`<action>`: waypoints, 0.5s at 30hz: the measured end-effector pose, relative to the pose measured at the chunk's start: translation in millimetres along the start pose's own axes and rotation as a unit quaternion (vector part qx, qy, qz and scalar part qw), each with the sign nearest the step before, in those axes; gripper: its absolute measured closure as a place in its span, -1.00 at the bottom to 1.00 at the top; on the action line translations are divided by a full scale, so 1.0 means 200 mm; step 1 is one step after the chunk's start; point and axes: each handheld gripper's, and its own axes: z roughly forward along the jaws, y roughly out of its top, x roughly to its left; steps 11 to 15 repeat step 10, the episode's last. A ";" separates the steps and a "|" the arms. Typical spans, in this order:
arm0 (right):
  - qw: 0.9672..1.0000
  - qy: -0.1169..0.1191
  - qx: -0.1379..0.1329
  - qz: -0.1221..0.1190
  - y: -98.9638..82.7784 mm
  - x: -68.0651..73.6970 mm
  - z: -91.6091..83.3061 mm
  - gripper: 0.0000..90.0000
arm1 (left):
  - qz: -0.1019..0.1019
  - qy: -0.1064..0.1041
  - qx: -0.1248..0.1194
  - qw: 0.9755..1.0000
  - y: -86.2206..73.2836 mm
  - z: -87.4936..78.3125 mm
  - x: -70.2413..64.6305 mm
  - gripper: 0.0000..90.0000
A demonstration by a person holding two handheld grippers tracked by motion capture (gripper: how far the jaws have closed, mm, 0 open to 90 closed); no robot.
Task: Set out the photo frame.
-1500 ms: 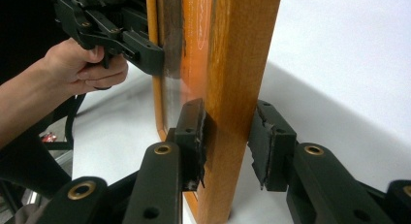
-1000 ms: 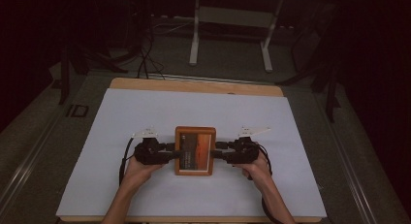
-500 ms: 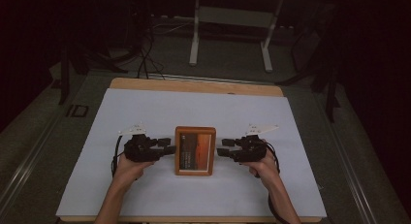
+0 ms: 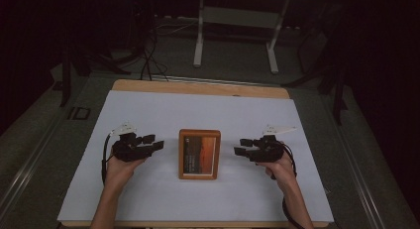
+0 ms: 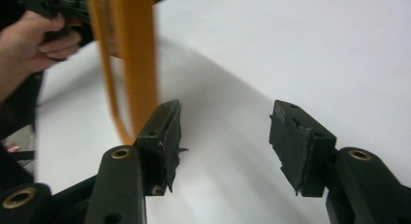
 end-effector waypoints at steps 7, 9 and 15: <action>0.997 -0.069 0.025 0.005 -0.04 -0.08 -0.02 -0.07 | -0.009 0.112 0.041 0.993 -0.06 0.05 0.07 -0.01; 0.995 -0.090 0.040 0.000 -0.05 -0.09 -0.02 -0.12 | 0.000 0.154 0.060 0.986 -0.08 0.08 0.08 -0.04; 0.993 -0.108 0.046 -0.003 -0.06 -0.10 -0.01 -0.16 | 0.004 0.173 0.070 0.982 -0.10 0.09 0.09 -0.07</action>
